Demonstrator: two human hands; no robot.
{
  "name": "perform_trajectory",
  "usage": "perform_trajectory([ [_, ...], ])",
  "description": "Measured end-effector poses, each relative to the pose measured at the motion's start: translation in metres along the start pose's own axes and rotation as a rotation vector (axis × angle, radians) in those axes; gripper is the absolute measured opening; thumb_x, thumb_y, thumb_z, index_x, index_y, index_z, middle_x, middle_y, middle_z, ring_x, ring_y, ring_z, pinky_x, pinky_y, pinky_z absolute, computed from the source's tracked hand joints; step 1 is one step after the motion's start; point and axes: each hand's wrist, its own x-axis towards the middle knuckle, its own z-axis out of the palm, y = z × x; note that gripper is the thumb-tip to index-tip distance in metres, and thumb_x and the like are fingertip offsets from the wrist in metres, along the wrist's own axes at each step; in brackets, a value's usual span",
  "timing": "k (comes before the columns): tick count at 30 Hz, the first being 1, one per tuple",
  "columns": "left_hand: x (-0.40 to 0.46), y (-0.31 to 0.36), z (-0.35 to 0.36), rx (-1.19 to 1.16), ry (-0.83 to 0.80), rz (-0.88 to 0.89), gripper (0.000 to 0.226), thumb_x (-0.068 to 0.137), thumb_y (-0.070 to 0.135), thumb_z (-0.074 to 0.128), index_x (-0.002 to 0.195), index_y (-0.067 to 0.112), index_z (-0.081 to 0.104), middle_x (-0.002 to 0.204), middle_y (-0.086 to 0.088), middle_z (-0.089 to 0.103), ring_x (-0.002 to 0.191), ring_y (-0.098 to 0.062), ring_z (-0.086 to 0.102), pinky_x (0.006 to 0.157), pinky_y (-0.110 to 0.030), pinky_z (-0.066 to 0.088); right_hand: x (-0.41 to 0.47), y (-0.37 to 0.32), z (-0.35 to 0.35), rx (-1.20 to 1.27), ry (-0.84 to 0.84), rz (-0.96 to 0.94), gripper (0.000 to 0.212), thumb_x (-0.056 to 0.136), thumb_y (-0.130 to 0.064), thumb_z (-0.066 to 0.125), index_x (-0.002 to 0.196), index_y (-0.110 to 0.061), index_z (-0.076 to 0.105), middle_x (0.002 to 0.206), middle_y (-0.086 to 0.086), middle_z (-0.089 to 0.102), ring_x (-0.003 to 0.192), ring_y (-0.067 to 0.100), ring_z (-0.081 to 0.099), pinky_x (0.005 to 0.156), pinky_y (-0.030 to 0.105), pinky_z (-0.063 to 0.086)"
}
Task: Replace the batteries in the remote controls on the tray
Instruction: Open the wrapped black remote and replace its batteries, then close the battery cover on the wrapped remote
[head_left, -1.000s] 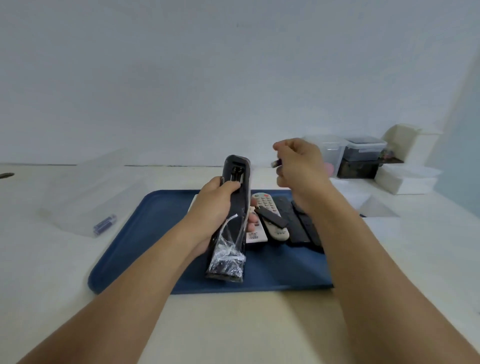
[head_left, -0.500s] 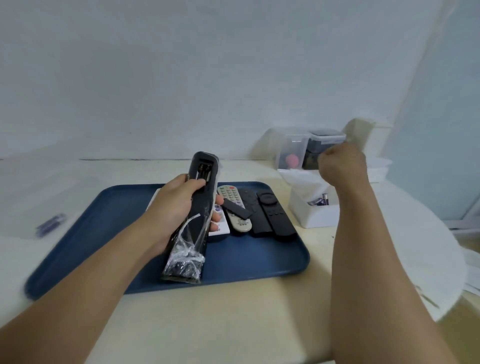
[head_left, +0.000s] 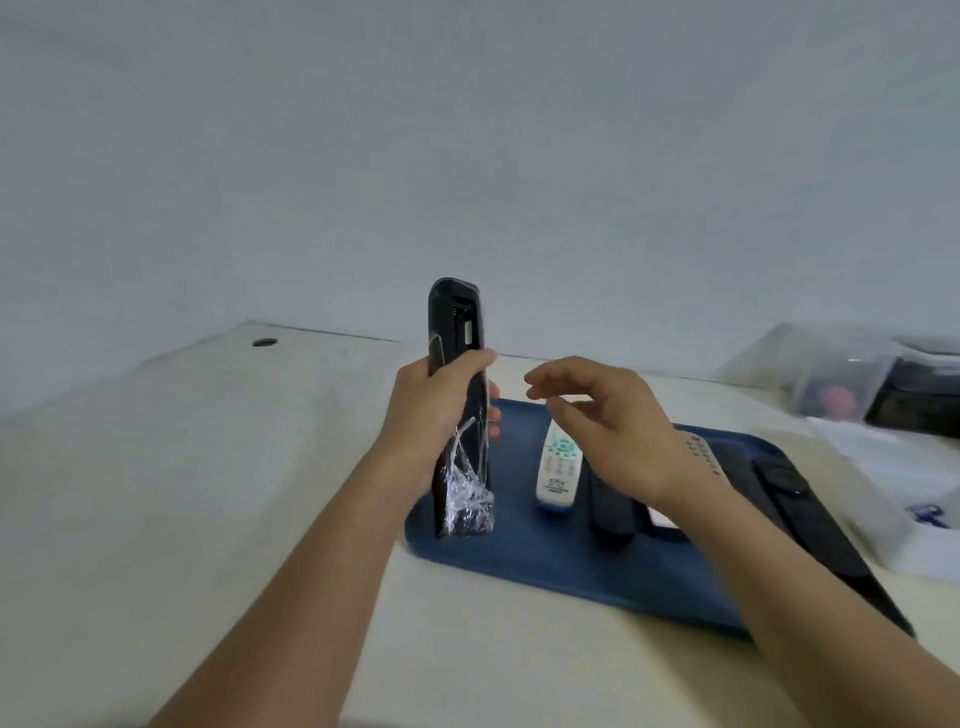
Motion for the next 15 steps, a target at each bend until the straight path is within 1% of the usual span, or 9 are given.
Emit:
perform_trajectory([
  [2,0.006,0.005,-0.028,0.049,0.091,0.038,0.025,0.089,0.024,0.075,0.095,0.001,0.068,0.067,-0.011,0.065,0.052,-0.022,0.061,0.051,-0.031,0.055,0.023,-0.006,0.015,-0.141,-0.134,-0.046,0.035,0.097,-0.002,0.05,0.119,-0.021,0.068,0.123,-0.009,0.068,0.11,0.006,0.063,0.094,0.019,0.05],
  [4,0.012,0.007,-0.058,0.06,0.173,0.072,0.024,0.089,0.022,0.075,0.099,0.001,0.068,0.069,-0.009,0.065,0.053,-0.022,0.061,0.055,-0.033,0.057,0.053,-0.009,0.041,-0.306,-0.281,-0.07,0.038,0.1,-0.006,0.046,0.131,-0.022,0.062,0.139,-0.006,0.059,0.125,0.012,0.055,0.107,0.025,0.041],
  [6,0.018,0.004,-0.078,0.013,0.24,0.058,0.025,0.088,0.02,0.076,0.103,0.002,0.069,0.072,-0.009,0.064,0.055,-0.022,0.062,0.058,-0.035,0.057,0.078,-0.006,0.066,-0.457,-0.419,-0.044,0.04,0.104,-0.011,0.041,0.139,-0.021,0.055,0.147,-0.002,0.052,0.134,0.017,0.048,0.112,0.03,0.036],
  [8,0.022,-0.004,-0.088,-0.032,0.259,0.029,0.022,0.086,0.016,0.076,0.104,0.004,0.07,0.077,-0.01,0.064,0.06,-0.024,0.063,0.059,-0.036,0.057,0.092,0.003,0.083,-0.553,-0.501,-0.001,0.036,0.105,-0.02,0.04,0.136,-0.017,0.058,0.143,0.003,0.057,0.13,0.023,0.051,0.11,0.035,0.038],
  [10,0.023,-0.014,-0.094,-0.046,0.241,0.01,0.018,0.086,0.011,0.076,0.103,0.007,0.073,0.08,-0.012,0.065,0.063,-0.024,0.063,0.058,-0.035,0.057,0.097,0.011,0.095,-0.545,-0.481,0.039,0.038,0.104,-0.029,0.041,0.117,-0.005,0.067,0.119,0.012,0.069,0.111,0.03,0.062,0.098,0.043,0.048],
  [11,0.025,-0.019,-0.095,-0.05,0.224,0.004,0.018,0.086,0.009,0.076,0.103,0.007,0.074,0.08,-0.012,0.066,0.063,-0.024,0.062,0.057,-0.035,0.057,0.098,0.013,0.099,-0.521,-0.456,0.046,0.041,0.104,-0.031,0.041,0.109,-0.001,0.068,0.105,0.014,0.072,0.098,0.031,0.064,0.09,0.045,0.05],
  [12,0.026,-0.022,-0.095,-0.05,0.206,0.006,0.018,0.086,0.008,0.075,0.104,0.007,0.075,0.08,-0.011,0.067,0.062,-0.023,0.061,0.056,-0.035,0.057,0.099,0.015,0.101,-0.494,-0.44,0.046,0.041,0.104,-0.031,0.042,0.106,-0.001,0.069,0.098,0.013,0.072,0.091,0.03,0.064,0.086,0.045,0.051],
  [13,0.027,-0.024,-0.094,-0.043,0.191,0.019,0.019,0.086,0.006,0.074,0.105,0.007,0.075,0.078,-0.009,0.068,0.06,-0.022,0.061,0.055,-0.035,0.058,0.099,0.015,0.103,-0.471,-0.44,0.046,0.037,0.104,-0.029,0.043,0.109,-0.004,0.071,0.099,0.011,0.073,0.091,0.028,0.064,0.086,0.041,0.051],
  [15,0.033,-0.027,-0.095,-0.019,0.159,0.064,0.023,0.086,0.004,0.073,0.108,0.01,0.075,0.075,-0.001,0.072,0.057,-0.019,0.061,0.057,-0.036,0.059,0.103,0.013,0.108,-0.465,-0.494,0.042,0.031,0.105,-0.021,0.045,0.123,-0.013,0.069,0.118,0.006,0.069,0.106,0.023,0.062,0.091,0.03,0.045],
])
